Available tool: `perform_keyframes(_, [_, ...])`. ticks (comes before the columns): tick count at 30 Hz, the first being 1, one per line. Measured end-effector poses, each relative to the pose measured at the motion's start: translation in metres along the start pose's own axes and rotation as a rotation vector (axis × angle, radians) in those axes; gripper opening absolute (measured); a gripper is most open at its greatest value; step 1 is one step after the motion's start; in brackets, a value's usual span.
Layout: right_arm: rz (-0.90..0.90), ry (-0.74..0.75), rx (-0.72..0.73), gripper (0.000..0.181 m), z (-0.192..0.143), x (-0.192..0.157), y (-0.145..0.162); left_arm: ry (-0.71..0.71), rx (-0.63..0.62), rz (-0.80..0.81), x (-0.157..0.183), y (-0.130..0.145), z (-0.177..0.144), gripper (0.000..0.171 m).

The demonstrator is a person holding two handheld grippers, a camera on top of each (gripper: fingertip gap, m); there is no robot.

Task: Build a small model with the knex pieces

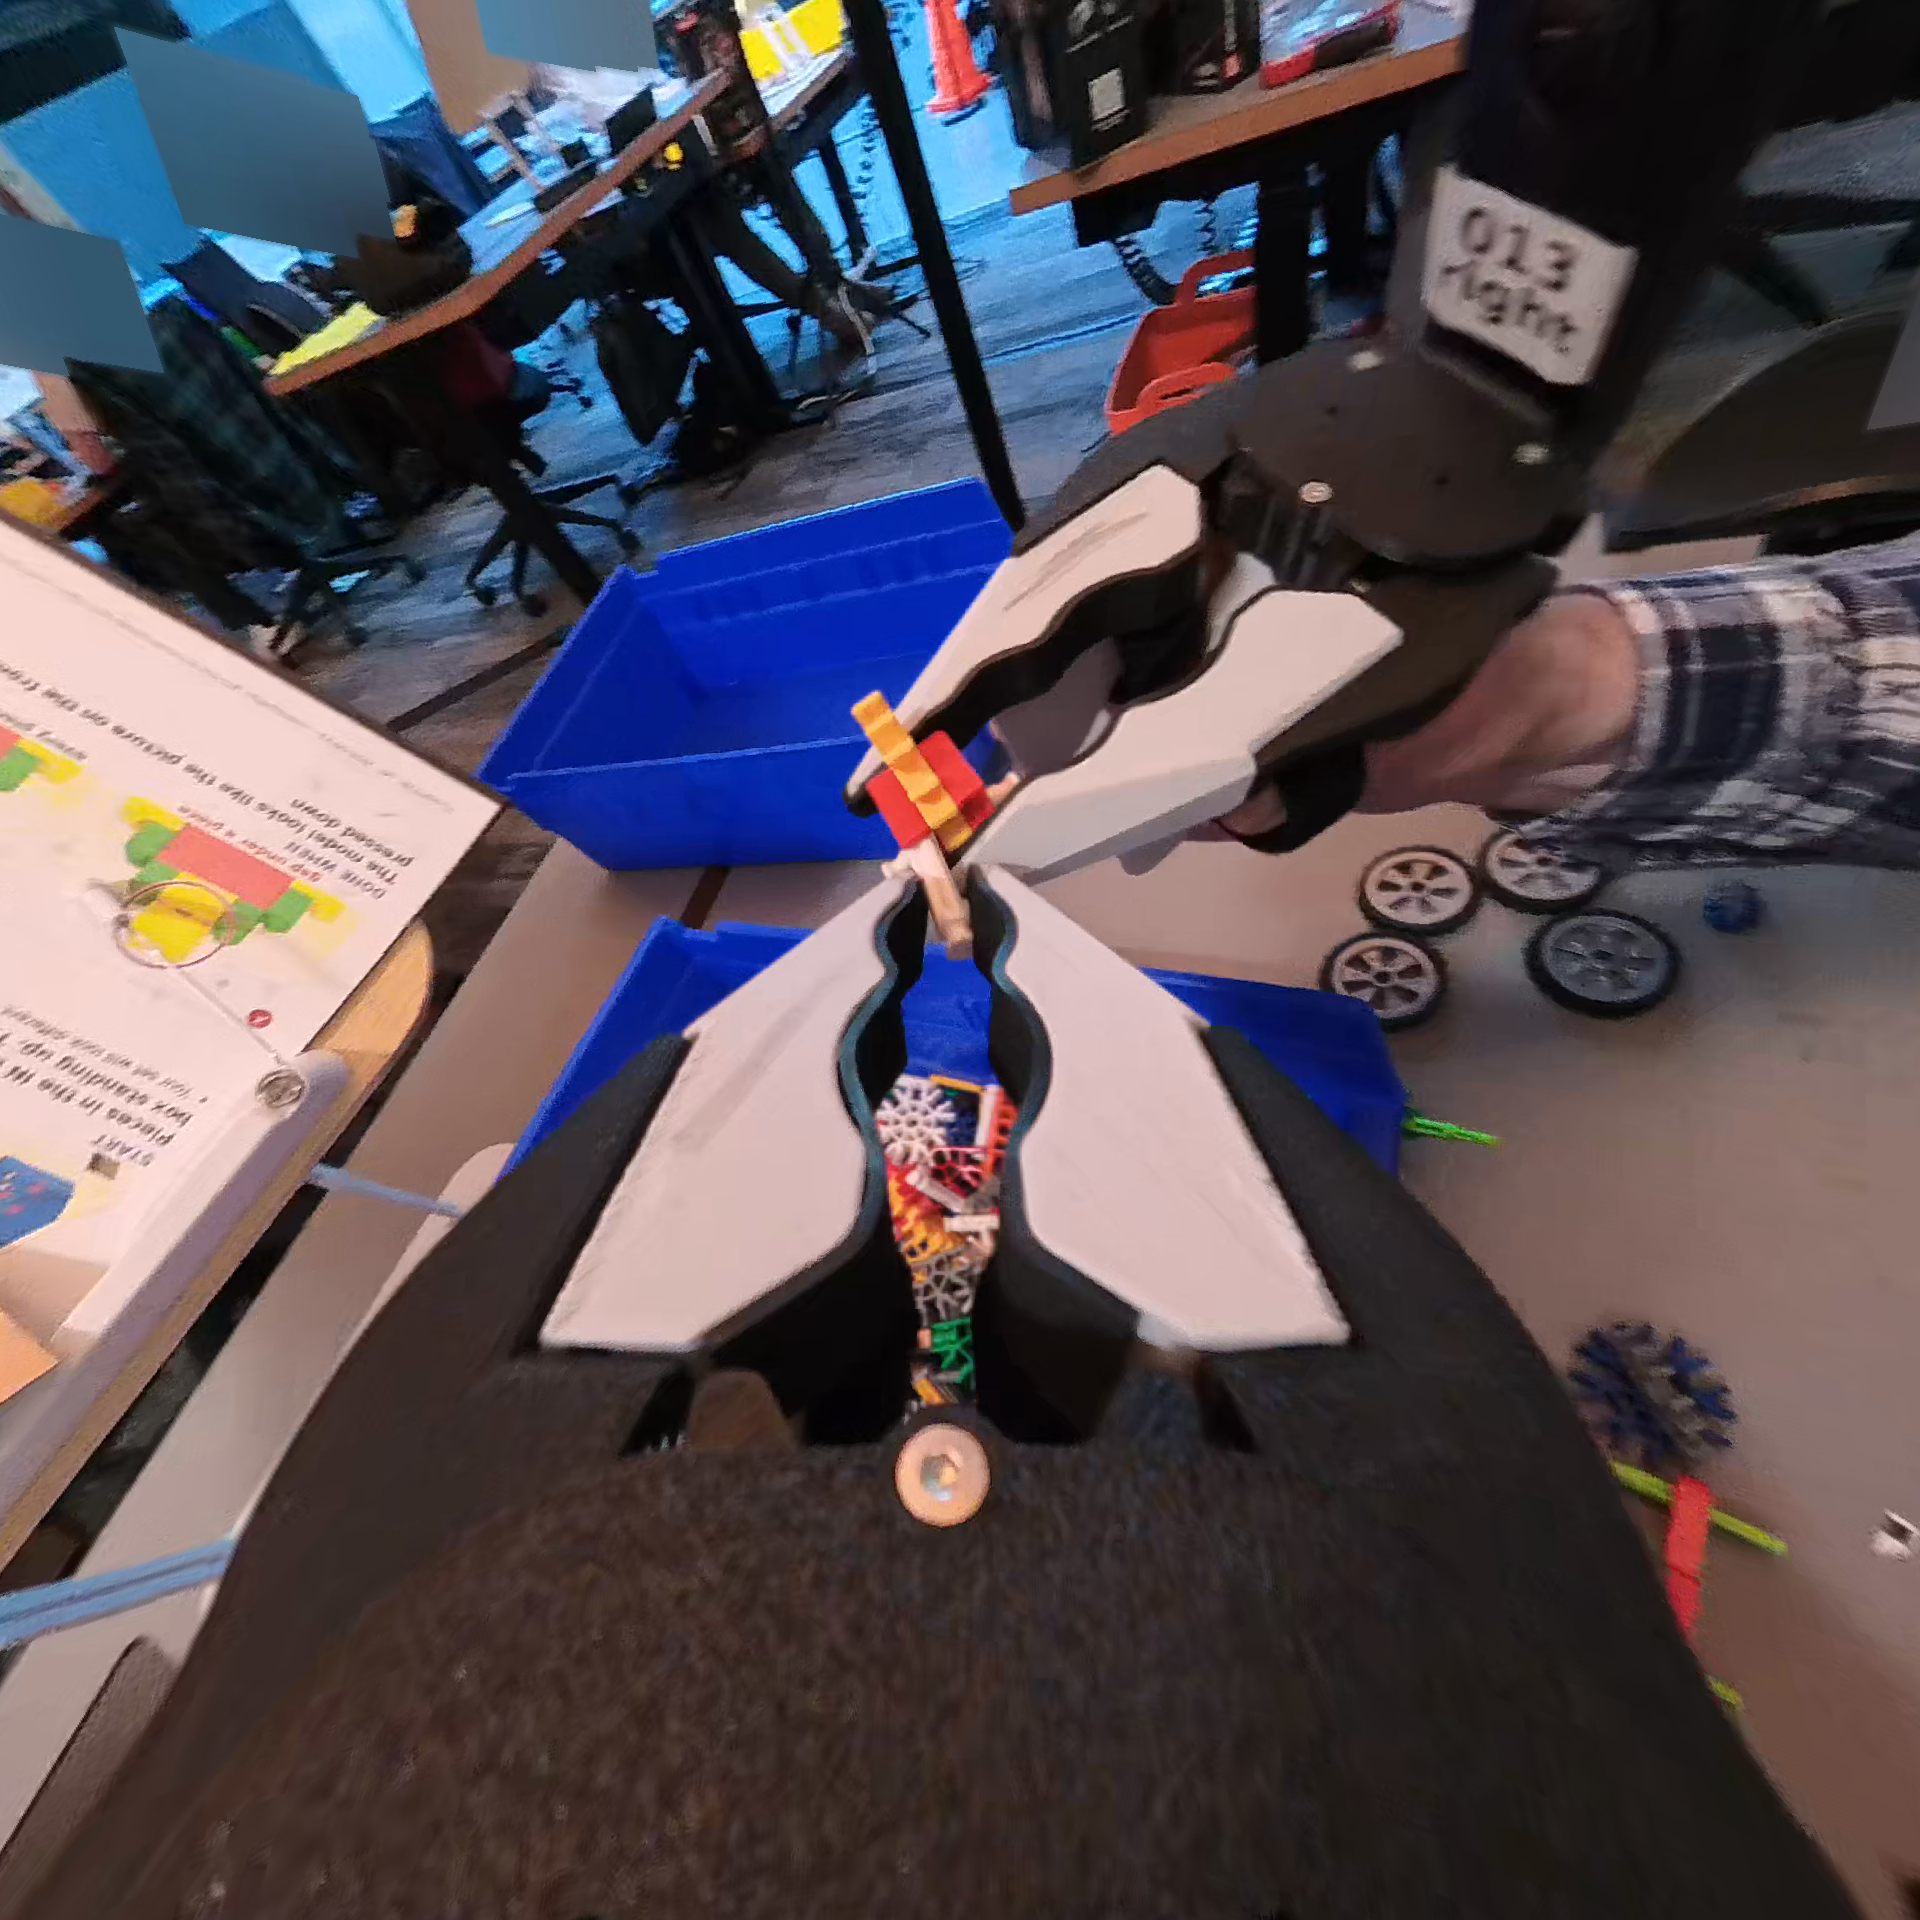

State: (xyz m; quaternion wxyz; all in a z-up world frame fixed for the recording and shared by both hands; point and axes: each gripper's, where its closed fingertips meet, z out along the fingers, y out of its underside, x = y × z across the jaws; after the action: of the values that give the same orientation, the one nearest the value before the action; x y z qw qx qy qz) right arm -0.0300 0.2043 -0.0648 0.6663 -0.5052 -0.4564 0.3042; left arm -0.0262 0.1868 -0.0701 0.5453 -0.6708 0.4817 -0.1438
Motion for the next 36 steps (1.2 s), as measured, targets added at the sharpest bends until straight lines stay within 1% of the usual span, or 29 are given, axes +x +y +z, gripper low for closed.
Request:
perform_keyframes(7, [0.127,-0.243,0.096,0.022,-0.011,-0.022,-0.014,0.241,0.113,-0.054,0.023,-0.009,-0.016,0.007])
perform_keyframes(9, [0.136,-0.281,0.09,0.021,-0.011,-0.027,-0.012,0.273,0.103,-0.032,0.027,-0.004,-0.018,0.008])
perform_keyframes(12, [0.173,-0.34,0.121,0.022,-0.014,-0.033,-0.017,0.34,0.154,-0.049,0.032,-0.006,-0.024,0.007])
perform_keyframes(14, [0.224,-0.414,0.174,0.022,-0.019,-0.041,-0.026,0.364,0.192,-0.057,0.033,-0.008,-0.026,0.001])
perform_keyframes(15, [0.246,-0.446,0.197,0.022,-0.021,-0.045,-0.03,0.398,0.224,-0.073,0.035,-0.011,-0.029,0.001])
perform_keyframes(17, [0.249,-0.441,0.186,0.022,-0.018,-0.045,-0.028,0.395,0.222,-0.076,0.033,-0.007,-0.029,0.001])
perform_keyframes(18, [0.276,-0.468,0.19,0.022,-0.019,-0.047,-0.029,0.417,0.233,-0.078,0.035,-0.008,-0.03,0.002])
perform_keyframes(21, [0.422,-0.668,0.229,0.023,-0.031,-0.061,-0.035,0.498,0.261,-0.044,0.051,-0.012,-0.036,0.002])
perform_keyframes(25, [0.443,-0.771,0.245,0.024,-0.037,-0.076,-0.038,0.58,0.273,-0.021,0.063,-0.013,-0.046,0.002])
perform_keyframes(27, [0.439,-0.782,0.241,0.023,-0.038,-0.078,-0.037,0.568,0.257,-0.001,0.063,-0.011,-0.047,0.001])
perform_keyframes(28, [0.447,-0.795,0.24,0.024,-0.038,-0.079,-0.037,0.585,0.261,0.0,0.066,-0.011,-0.049,0.002])
perform_keyframes(30, [0.452,-0.874,0.239,0.024,-0.044,-0.091,-0.04,0.686,0.285,-0.001,0.08,-0.012,-0.058,0.002])
perform_keyframes(31, [0.453,-0.924,0.241,0.023,-0.049,-0.098,-0.041,0.76,0.328,-0.001,0.09,-0.017,-0.067,0.002])
perform_keyframes(32, [0.462,-0.971,0.246,0.023,-0.054,-0.102,-0.043,0.799,0.382,-0.009,0.093,-0.025,-0.075,0.002])
perform_keyframes(33, [0.463,-0.998,0.247,0.023,-0.058,-0.105,-0.044,0.779,0.38,-0.008,0.091,-0.027,-0.073,0.001])
perform_keyframes(34, [0.453,-0.976,0.244,0.023,-0.055,-0.104,-0.044,0.735,0.316,0.005,0.089,-0.02,-0.065,0.002])
perform_keyframes(35, [0.443,-0.953,0.234,0.023,-0.052,-0.103,-0.042,0.707,0.279,0.018,0.087,-0.014,-0.061,0.002])
perform_keyframes(36, [0.438,-0.929,0.229,0.023,-0.049,-0.101,-0.04,0.683,0.277,0.02,0.083,-0.014,-0.06,0.002])
